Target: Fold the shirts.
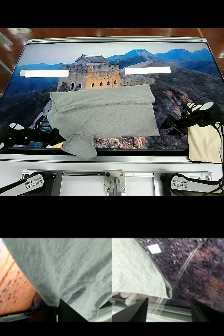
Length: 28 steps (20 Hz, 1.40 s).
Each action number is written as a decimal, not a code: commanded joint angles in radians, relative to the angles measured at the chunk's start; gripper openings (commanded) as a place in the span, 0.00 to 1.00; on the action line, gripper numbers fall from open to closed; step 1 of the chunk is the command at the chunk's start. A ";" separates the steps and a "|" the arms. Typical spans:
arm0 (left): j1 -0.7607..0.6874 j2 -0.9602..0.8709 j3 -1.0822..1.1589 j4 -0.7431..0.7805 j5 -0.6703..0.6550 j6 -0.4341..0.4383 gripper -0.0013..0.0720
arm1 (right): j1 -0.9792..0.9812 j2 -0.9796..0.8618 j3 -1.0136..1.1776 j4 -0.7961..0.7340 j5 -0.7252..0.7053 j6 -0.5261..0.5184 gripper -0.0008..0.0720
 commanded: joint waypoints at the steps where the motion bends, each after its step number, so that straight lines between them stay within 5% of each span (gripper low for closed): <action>1: 0.000 0.000 0.001 -0.010 -0.035 0.010 0.07 | 0.000 -0.001 -0.071 0.084 -0.077 -0.023 0.88; 8: 0.000 -0.001 0.031 -0.015 -0.035 0.010 0.07 | 0.080 -0.004 -0.133 0.169 -0.186 -0.026 0.88; 9: 0.000 -0.001 0.048 -0.015 -0.039 0.009 0.07 | 0.122 -0.004 -0.133 0.172 -0.215 -0.031 0.77; 11: 0.000 -0.001 0.092 -0.015 -0.066 0.009 0.07 | 0.164 -0.004 -0.119 0.166 -0.235 -0.033 0.11; 15: 0.000 0.006 0.250 -0.039 -0.103 0.079 0.07 | 0.170 0.040 0.021 0.267 -0.238 -0.113 0.09; 19: 0.000 -0.001 0.470 -0.112 -0.050 0.078 0.07 | 0.283 0.041 0.240 0.219 -0.483 -0.043 0.09; 21: -0.001 -0.043 0.592 -0.119 -0.005 0.039 0.07 | 0.308 0.006 0.322 0.187 -0.588 0.007 0.08; 28: -0.030 -0.425 0.966 -0.145 -0.034 -0.105 0.07 | 0.348 -0.302 0.628 0.163 -0.574 0.068 0.09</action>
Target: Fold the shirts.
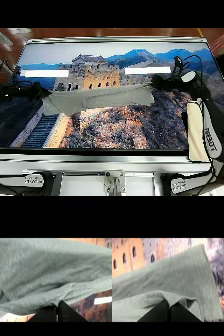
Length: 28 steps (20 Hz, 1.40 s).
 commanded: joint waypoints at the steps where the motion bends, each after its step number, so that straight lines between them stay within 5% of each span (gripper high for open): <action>1: -0.023 -0.187 0.176 -0.017 -0.003 -0.069 0.07 | 0.020 -0.142 0.129 -0.009 -0.030 0.054 0.09; 4: -0.041 -0.303 0.238 -0.016 -0.002 -0.082 0.08 | 0.022 -0.220 0.143 -0.008 -0.025 0.090 0.09; 5: -0.042 -0.328 0.242 -0.016 -0.002 -0.111 0.20 | 0.022 -0.235 0.143 -0.008 -0.012 0.099 0.09; 6: -0.042 -0.346 0.242 -0.016 -0.006 -0.130 0.55 | 0.022 -0.243 0.143 -0.009 0.001 0.100 0.15; 7: -0.039 -0.355 0.242 -0.016 -0.014 -0.152 0.87 | 0.020 -0.245 0.143 -0.010 0.011 0.096 0.47; 8: -0.032 -0.357 0.245 -0.016 -0.031 -0.166 0.94 | 0.010 -0.238 0.143 -0.006 0.031 0.074 0.88; 9: -0.019 -0.355 0.252 -0.017 -0.061 -0.166 0.94 | -0.008 -0.222 0.143 -0.009 0.063 0.046 0.92; 15: 0.028 -0.325 0.338 -0.017 -0.314 -0.165 0.92 | -0.152 -0.161 0.143 -0.113 0.227 0.113 0.92; 24: -0.080 -0.278 0.338 -0.021 -0.315 -0.138 0.92 | -0.059 -0.352 0.143 0.239 0.231 0.066 0.91; 25: -0.102 -0.278 0.338 -0.021 -0.314 -0.134 0.92 | -0.045 -0.355 0.143 0.240 0.231 0.066 0.86; 26: -0.126 -0.278 0.338 -0.021 -0.308 -0.134 0.92 | -0.034 -0.355 0.143 0.239 0.230 0.066 0.68; 28: -0.172 -0.278 0.338 -0.021 -0.293 -0.135 0.91 | -0.029 -0.350 0.151 0.252 0.236 0.065 0.12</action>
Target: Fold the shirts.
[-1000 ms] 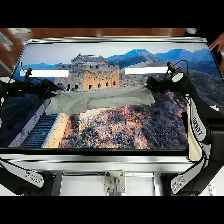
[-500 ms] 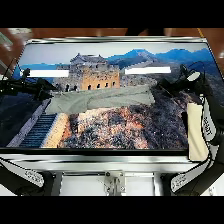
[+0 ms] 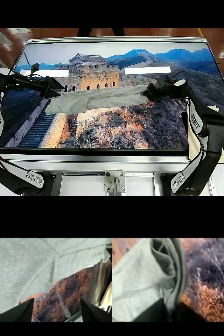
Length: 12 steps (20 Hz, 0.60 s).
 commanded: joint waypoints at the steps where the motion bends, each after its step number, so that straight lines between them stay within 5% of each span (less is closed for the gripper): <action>1: -0.080 0.002 0.001 0.000 0.026 0.008 0.86 | 0.020 0.005 0.017 0.060 0.026 -0.031 0.09; 3: -0.134 0.001 0.001 0.000 0.054 0.020 0.21 | 0.017 0.064 0.032 0.062 0.053 -0.071 0.09; 4: -0.170 0.000 0.000 0.000 0.080 0.049 0.08 | 0.017 0.109 0.032 0.057 0.057 -0.074 0.09; 12: -0.546 -0.026 -0.130 -0.120 0.447 0.034 0.07 | 0.025 0.509 0.032 -0.035 0.247 0.006 0.09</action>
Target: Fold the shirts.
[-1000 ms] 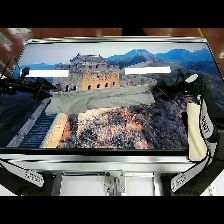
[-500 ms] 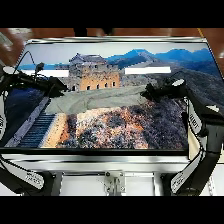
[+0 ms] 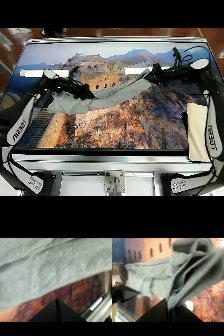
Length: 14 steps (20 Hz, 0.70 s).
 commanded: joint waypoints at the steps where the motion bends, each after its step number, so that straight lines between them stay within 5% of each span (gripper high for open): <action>1: -0.157 -0.027 -0.035 -0.097 0.180 -0.028 0.07 | 0.006 0.164 0.001 -0.109 0.095 0.078 0.09; 9: -0.390 -0.146 -0.034 -0.422 0.370 0.015 0.07 | 0.006 0.346 0.001 -0.136 0.198 0.141 0.09; 14: -0.198 0.011 -0.034 -0.309 0.401 0.067 0.06 | 0.134 0.332 -0.002 -0.216 0.023 0.107 0.09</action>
